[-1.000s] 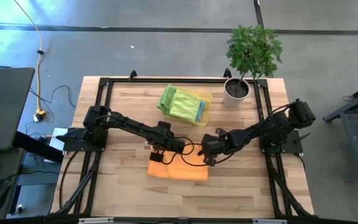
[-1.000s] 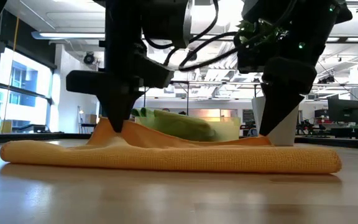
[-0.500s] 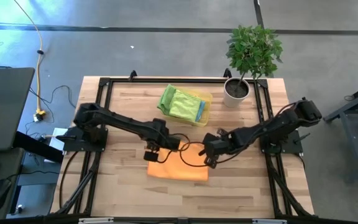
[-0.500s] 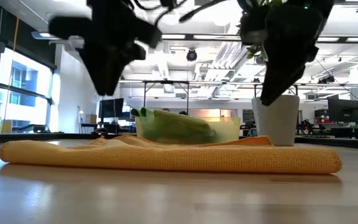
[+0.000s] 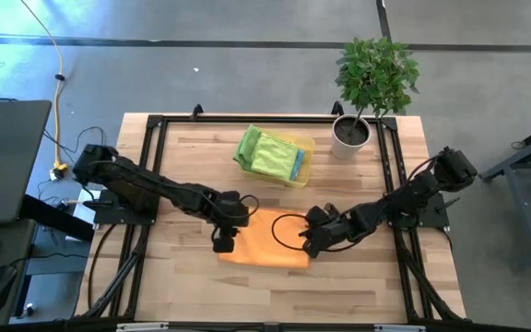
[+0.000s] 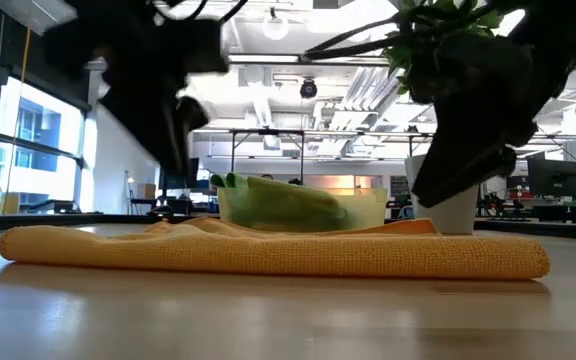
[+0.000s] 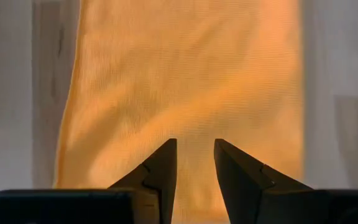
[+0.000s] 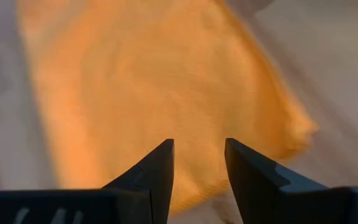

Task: Fold microfiber towels
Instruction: Fold the orange microfiber towel

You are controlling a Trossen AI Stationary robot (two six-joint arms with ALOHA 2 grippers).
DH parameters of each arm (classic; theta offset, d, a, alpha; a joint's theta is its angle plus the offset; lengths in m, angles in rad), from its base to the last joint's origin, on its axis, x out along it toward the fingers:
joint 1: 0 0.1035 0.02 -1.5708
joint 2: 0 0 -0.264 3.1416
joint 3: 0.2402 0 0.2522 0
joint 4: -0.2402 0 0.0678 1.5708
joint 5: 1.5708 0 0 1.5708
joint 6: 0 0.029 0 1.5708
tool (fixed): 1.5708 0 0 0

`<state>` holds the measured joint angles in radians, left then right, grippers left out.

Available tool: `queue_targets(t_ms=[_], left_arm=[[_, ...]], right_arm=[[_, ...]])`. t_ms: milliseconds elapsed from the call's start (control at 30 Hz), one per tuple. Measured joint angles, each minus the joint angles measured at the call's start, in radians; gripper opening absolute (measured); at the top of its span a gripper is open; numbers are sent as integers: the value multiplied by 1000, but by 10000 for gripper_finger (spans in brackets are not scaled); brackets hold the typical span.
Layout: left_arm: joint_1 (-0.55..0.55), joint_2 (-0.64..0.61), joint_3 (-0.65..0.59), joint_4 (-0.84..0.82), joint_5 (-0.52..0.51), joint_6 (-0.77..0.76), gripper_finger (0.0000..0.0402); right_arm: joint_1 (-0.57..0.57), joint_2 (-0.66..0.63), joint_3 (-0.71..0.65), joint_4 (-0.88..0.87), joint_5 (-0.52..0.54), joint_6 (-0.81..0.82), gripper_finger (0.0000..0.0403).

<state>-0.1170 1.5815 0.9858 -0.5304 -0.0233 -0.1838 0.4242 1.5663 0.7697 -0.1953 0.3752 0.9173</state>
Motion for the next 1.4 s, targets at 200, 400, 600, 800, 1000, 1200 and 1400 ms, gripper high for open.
queue_targets(t_ms=[200,400,600,800,1000,1200,1400], left_arm=[[-32,-7,-142,159,-86,-79,99],[-64,4,-219,186,-91,-138,99],[-104,4,-270,192,-96,-255,99],[-182,1,-282,215,-83,-450,99],[-261,6,-284,425,-59,-606,99],[-285,-3,-247,456,-82,-610,99],[-285,-4,-238,414,-87,-557,99]], right_arm=[[-14,0,-93,164,-68,111,137],[-14,0,-113,160,-71,159,137],[-40,0,-113,125,-22,120,137],[-105,0,-113,99,9,10,137],[-183,-1,-113,100,-4,-72,137],[-214,-34,-113,101,-244,35,137],[-199,-22,-113,103,-405,151,158]])
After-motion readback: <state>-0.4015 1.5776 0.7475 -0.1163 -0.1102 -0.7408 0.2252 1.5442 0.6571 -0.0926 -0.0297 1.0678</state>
